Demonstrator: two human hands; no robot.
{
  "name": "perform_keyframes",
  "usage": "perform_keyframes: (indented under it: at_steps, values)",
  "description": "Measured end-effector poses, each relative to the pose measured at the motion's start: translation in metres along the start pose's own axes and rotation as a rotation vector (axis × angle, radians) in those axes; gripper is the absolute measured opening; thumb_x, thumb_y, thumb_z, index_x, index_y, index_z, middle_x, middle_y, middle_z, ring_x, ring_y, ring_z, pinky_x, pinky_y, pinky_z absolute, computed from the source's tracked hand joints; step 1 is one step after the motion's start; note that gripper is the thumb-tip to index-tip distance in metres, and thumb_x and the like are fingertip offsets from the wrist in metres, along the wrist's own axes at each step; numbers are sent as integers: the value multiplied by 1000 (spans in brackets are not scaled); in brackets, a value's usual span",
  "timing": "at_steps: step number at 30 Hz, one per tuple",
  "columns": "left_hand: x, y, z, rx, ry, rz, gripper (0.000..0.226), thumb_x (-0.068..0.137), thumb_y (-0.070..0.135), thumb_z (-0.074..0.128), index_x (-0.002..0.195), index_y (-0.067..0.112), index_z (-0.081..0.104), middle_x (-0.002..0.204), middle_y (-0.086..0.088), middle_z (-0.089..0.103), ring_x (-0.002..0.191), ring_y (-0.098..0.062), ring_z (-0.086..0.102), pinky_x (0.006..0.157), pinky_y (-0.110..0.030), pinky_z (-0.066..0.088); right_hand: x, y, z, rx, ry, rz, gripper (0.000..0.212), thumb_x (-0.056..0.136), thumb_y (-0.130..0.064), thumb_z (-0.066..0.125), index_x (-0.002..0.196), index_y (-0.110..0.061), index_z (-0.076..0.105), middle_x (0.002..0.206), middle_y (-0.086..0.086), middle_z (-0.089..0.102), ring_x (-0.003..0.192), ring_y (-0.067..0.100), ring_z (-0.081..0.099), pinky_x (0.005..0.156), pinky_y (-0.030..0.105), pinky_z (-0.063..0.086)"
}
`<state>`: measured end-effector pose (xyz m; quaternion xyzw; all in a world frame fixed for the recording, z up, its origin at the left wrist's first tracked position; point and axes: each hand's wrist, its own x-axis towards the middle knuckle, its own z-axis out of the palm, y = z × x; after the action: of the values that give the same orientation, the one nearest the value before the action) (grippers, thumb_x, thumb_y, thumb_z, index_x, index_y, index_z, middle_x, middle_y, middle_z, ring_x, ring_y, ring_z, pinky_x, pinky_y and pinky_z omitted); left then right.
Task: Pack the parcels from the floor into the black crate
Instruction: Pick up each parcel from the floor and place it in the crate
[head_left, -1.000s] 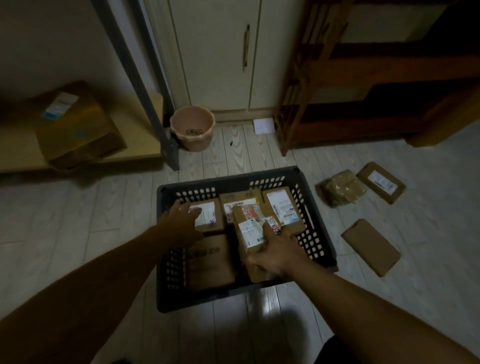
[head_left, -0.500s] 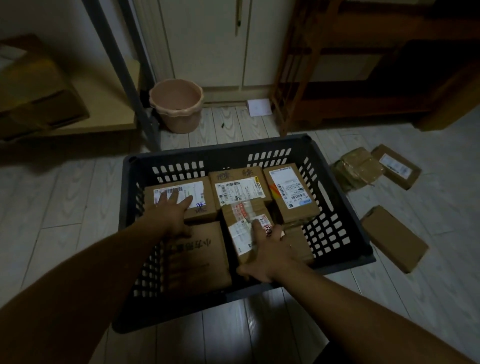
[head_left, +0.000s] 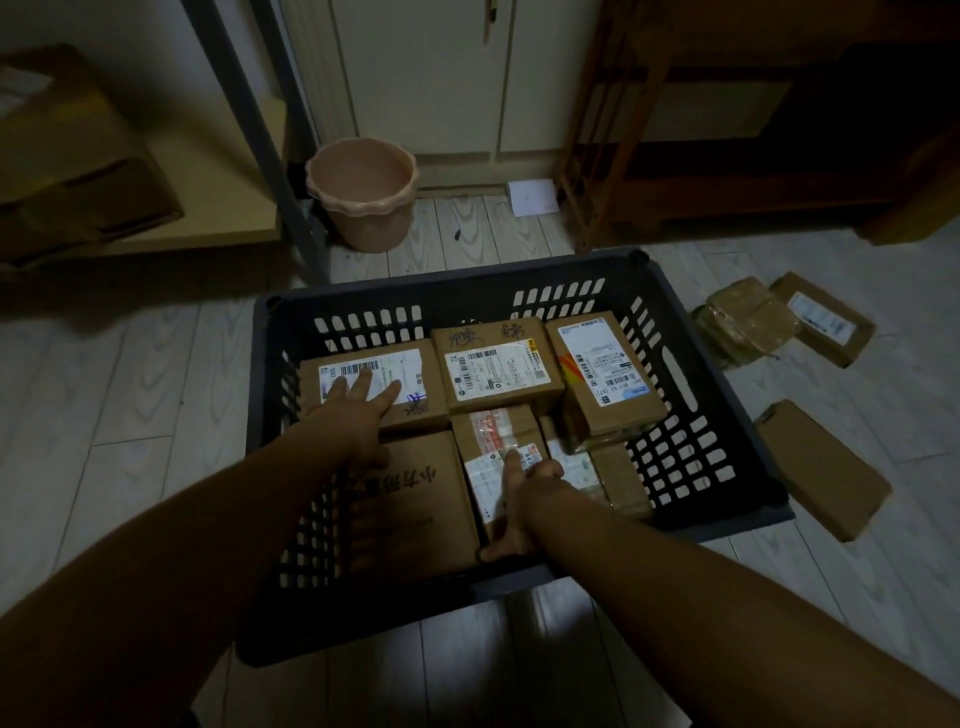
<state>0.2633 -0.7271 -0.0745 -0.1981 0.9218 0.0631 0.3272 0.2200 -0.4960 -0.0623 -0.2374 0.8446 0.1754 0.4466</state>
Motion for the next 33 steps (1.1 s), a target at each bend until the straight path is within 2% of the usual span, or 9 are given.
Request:
perform_keyframes:
  at_steps: [4, 7, 9, 11, 15, 20, 24, 27, 33]
  values:
    - [-2, -3, -3, -15, -15, 6, 102, 79, 53, 63, 145, 39, -13, 156, -4, -20, 143, -35, -11, 115, -57, 8, 5, -1, -3, -112, -8, -61, 129, 69, -84, 47, 144, -9, -26, 155, 23, -9, 134, 54, 17, 105, 53, 30]
    - [-11, -4, -13, -92, -40, -1, 101, 79, 57, 60, 147, 36, -11, 156, -7, -19, 143, -35, -12, 115, -56, 5, -6, 8, -11, 93, -23, -67, 125, 69, -82, 50, 146, -18, -23, 157, 17, -14, 139, 51, -4, 111, 58, 19]
    - [-32, -5, -24, -102, -54, -4, 99, 80, 59, 58, 148, 33, -9, 157, -10, -15, 142, -37, -12, 115, -58, 6, -29, 18, -22, 217, 65, -81, 115, 72, -82, 47, 150, -23, -14, 158, 15, -13, 141, 46, -7, 112, 60, 15]
    - [-64, -6, -42, -119, -77, -1, 97, 80, 60, 57, 149, 31, -6, 157, -11, -12, 142, -38, -12, 114, -59, 8, -68, 31, -40, 284, 132, -88, 106, 75, -82, 41, 152, -25, -3, 159, 11, -7, 144, 40, 1, 112, 56, 17]
    - [-147, 0, -105, -153, -72, 26, 97, 81, 59, 57, 150, 26, -3, 157, -13, -9, 143, -37, -9, 115, -57, 7, -163, 62, -87, 522, 164, -41, 100, 76, -75, 51, 151, -25, 8, 153, 17, 19, 134, 37, 32, 108, 44, 32]
    - [-265, 19, -209, -170, -41, 90, 93, 82, 57, 58, 150, 23, 3, 156, -15, 9, 141, -37, 11, 114, -51, 18, -298, 87, -141, 562, 137, -94, 88, 81, -69, 49, 150, -22, 20, 155, 13, 22, 137, 33, 30, 112, 43, 29]
    - [-359, 34, -289, -102, -36, 184, 91, 86, 55, 55, 151, 20, 1, 157, -14, 6, 142, -35, 7, 116, -47, 13, -409, 107, -164, 645, 181, -94, 77, 84, -66, 48, 145, -22, 32, 147, 11, 39, 130, 28, 40, 106, 35, 34]
    - [-410, 55, -346, -122, -43, 221, 93, 85, 59, 53, 150, 25, -2, 158, -13, 0, 143, -35, 3, 117, -45, 11, -472, 132, -174, 631, 179, -41, 81, 84, -68, 45, 149, -23, 23, 150, 14, 31, 134, 31, 33, 109, 39, 30]
    - [-465, 145, -423, -135, 41, 316, 90, 85, 56, 55, 149, 31, -3, 158, -9, -8, 145, -32, -7, 117, -44, 7, -554, 222, -181, 611, 318, 144, 95, 80, -75, 40, 152, -20, 12, 157, 14, 14, 139, 35, 26, 111, 45, 28]
